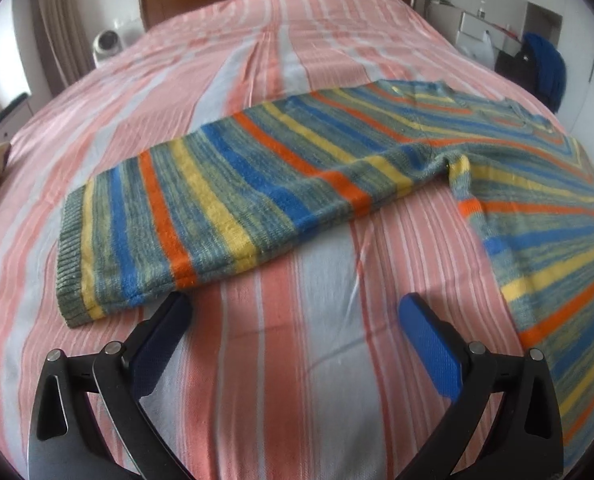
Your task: Fold small clothes
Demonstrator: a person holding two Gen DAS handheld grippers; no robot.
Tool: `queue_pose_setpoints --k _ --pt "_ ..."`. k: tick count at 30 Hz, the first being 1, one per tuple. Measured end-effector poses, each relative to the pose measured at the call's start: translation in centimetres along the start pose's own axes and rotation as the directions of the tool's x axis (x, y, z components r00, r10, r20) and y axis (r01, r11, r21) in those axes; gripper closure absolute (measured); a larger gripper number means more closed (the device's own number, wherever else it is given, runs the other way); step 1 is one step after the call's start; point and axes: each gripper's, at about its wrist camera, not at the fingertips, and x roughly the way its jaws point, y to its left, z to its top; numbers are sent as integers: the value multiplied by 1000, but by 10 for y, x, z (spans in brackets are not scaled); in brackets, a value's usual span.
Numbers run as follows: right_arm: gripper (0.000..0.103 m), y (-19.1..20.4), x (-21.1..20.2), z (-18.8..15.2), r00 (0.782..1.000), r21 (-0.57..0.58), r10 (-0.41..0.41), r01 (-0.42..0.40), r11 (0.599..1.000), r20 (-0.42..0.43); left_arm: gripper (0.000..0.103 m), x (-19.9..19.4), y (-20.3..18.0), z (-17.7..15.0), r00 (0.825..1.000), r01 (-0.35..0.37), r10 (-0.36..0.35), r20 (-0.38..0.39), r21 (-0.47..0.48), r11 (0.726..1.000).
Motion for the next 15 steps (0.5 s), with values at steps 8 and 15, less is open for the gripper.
queue_pose_setpoints --k 8,15 --pt "7 0 0 0 1000 -6 2 -2 1000 0 0 -2 5 -2 1000 14 -14 13 -11 1000" --pt "3 3 2 -3 1000 -27 3 -3 1000 23 0 -2 4 -2 1000 13 -13 13 -11 1000"
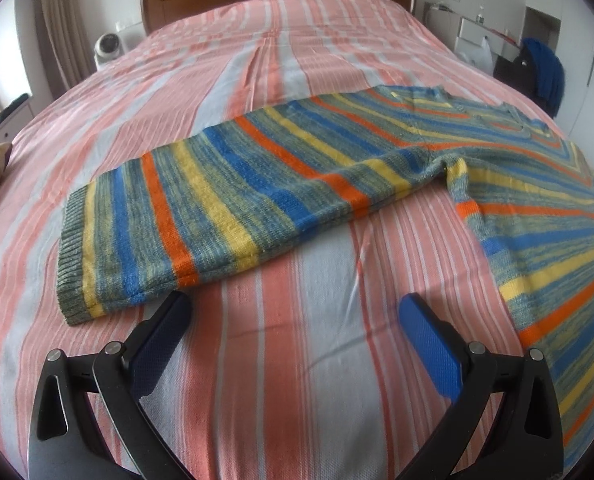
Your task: Fold small clothes
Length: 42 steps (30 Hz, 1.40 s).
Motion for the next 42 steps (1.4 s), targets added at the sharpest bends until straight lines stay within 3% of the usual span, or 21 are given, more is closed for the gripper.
queue_pose_setpoints --k 42 --pt "1 1 -1 -6 999 -24 21 -20 1000 48 0 1 0 1 1000 -8 8 0 6 1000"
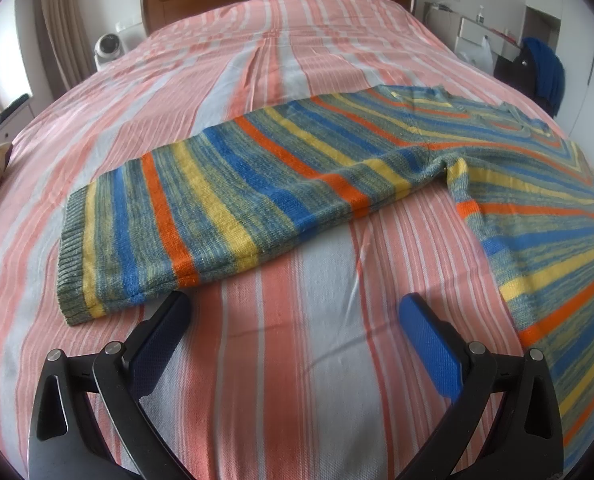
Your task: Fold small clothes
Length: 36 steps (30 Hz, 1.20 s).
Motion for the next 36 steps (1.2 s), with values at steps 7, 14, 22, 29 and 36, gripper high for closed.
queue_pose_setpoints --k 7,14,22,29,36 --pt "1 0 0 0 1000 -1 0 0 1000 1 0 1 -1 0 1000 1 -1 4 -2 1000" --pt "1 0 -2 -1 1000 -1 -1 1 1000 2 0 2 -1 5 999 4 -5 -48 -12 1000" --pt "2 -20 -21 24 983 65 170 -166 984 -73 1 -30 -4 -11 992 -31 17 -123 -109 994" --pt "2 -143 -25 97 962 409 274 -254 876 12 1 -112 -16 -47 997 10 10 82 -246 969" --pt "26 -218 71 93 892 776 445 -223 590 -81 1 -119 -16 -62 992 -40 76 100 -319 947"
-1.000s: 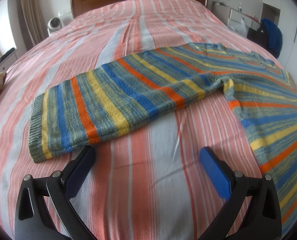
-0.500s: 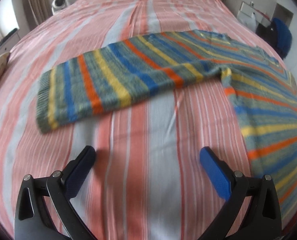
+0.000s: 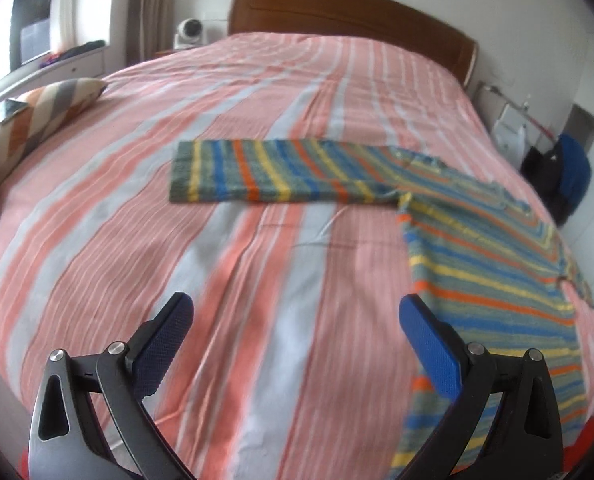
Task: Fold small clothes
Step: 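Grasp the other sleeve cuff with the right gripper and fold it over the body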
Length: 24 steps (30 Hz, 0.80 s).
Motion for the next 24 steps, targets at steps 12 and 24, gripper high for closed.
queue_pose_setpoints --k 12,24 --pt "68 -25 71 37 986 135 158 -149 980 -58 1 33 5 -20 994 -96 97 -56 22 995" --pt "99 206 50 -2 1000 -500 -9 0 866 -16 1 35 23 -23 996 -95 95 3 -24 995"
